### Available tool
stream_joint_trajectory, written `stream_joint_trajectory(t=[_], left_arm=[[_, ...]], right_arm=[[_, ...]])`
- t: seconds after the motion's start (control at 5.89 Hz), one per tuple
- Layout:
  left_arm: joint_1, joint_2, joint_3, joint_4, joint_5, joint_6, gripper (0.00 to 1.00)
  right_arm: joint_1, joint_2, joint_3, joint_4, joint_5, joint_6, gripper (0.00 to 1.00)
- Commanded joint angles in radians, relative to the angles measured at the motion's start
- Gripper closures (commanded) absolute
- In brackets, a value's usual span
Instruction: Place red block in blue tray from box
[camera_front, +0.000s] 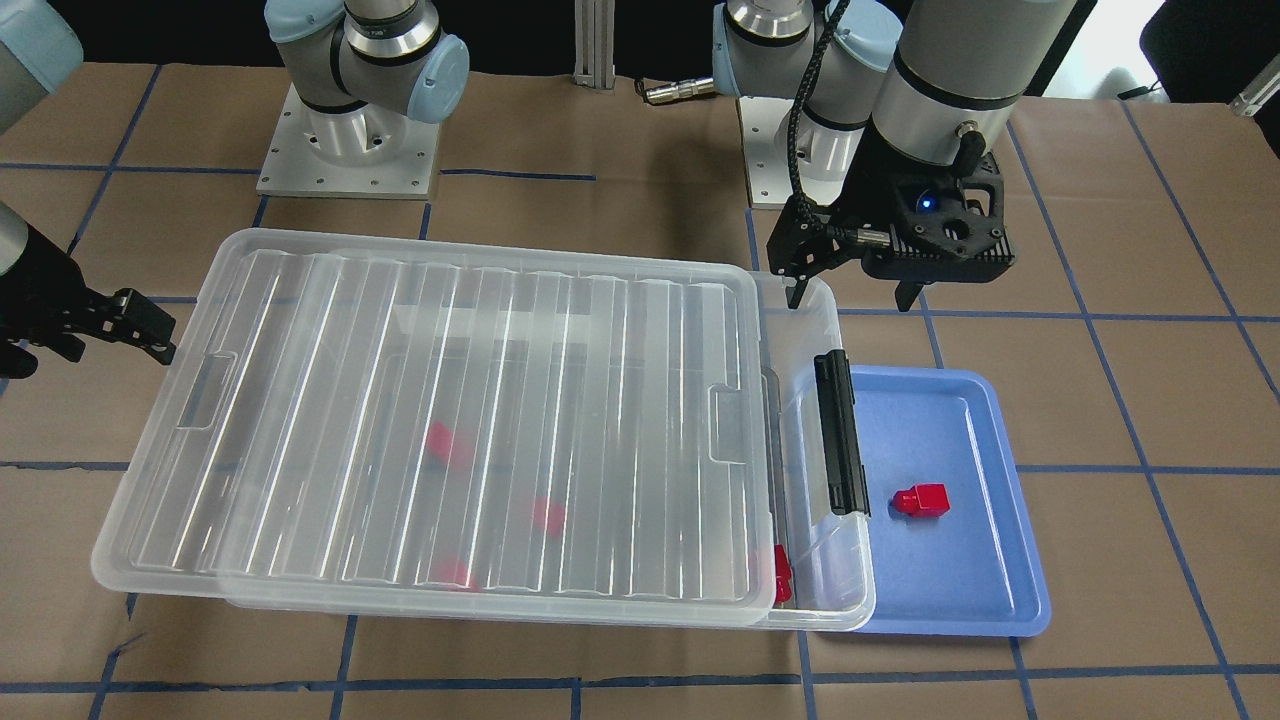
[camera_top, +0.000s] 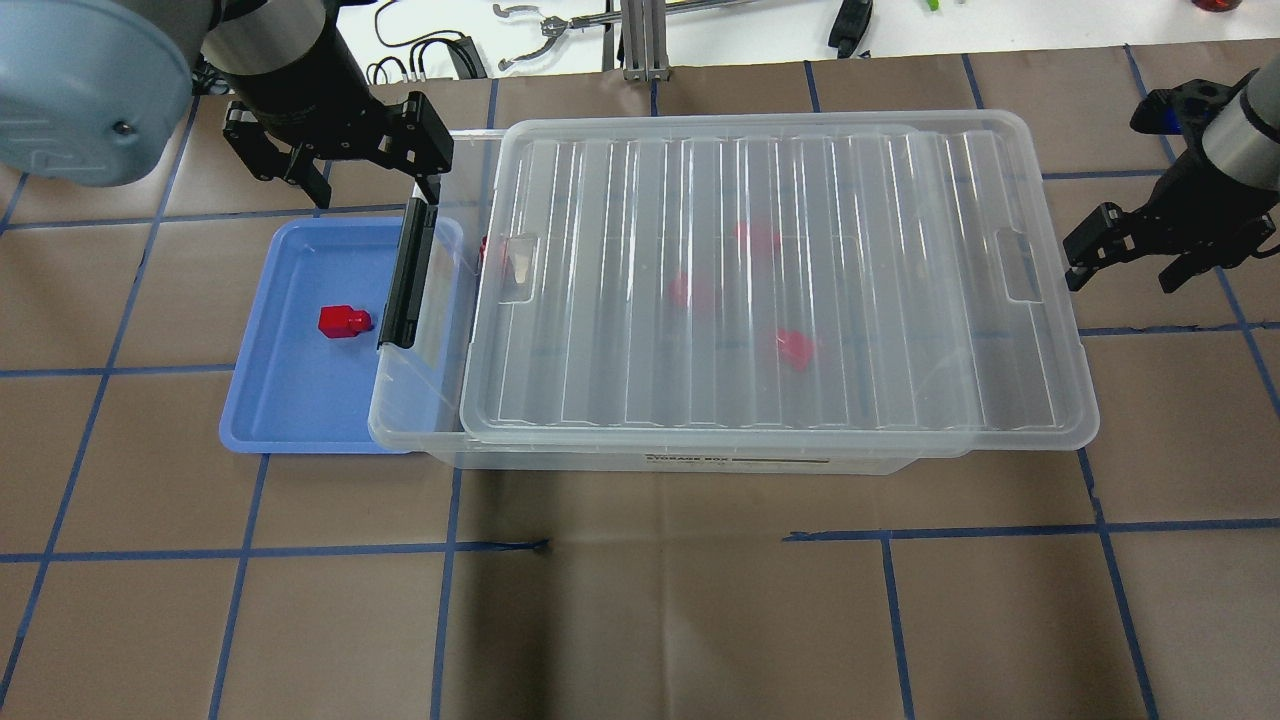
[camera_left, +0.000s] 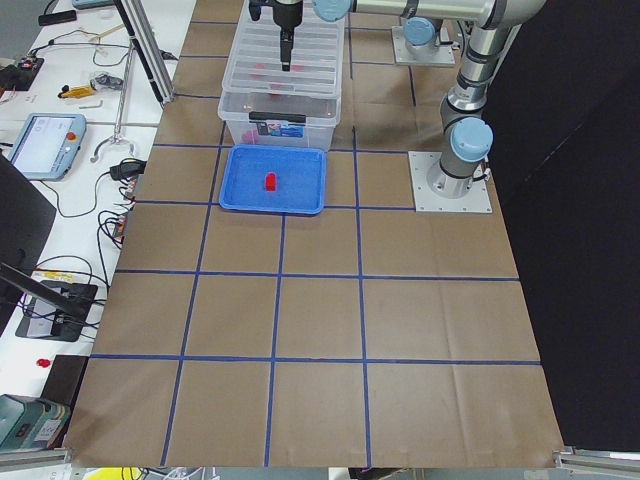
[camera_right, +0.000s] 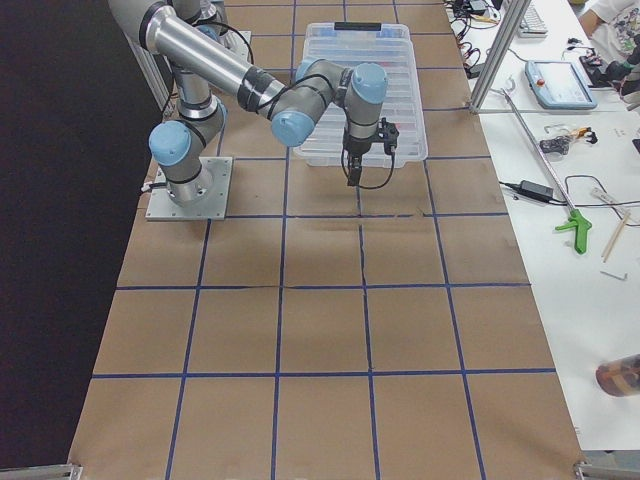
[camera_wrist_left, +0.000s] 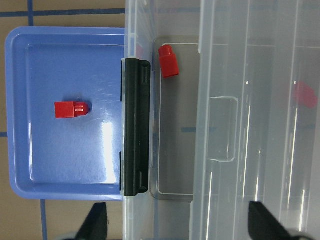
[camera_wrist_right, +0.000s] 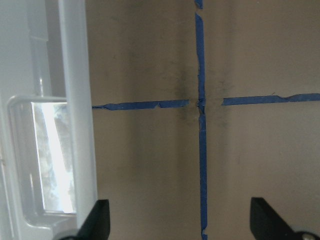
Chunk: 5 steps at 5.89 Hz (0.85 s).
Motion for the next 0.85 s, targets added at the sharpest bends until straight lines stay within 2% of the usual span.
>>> stream_joint_trajectory(t=[0.0,0.68], left_arm=[[0.0,0.007,-0.015,0.008,0.003,0.003,0.02],[0.002,0.004,-0.003,0.008,0.01,0.003,0.02]], right_arm=[[0.03,-0.003,0.007,0.0,0.005,0.027,0.0],[0.09,-0.003,0.016,-0.006,0.006,0.037,0.0]])
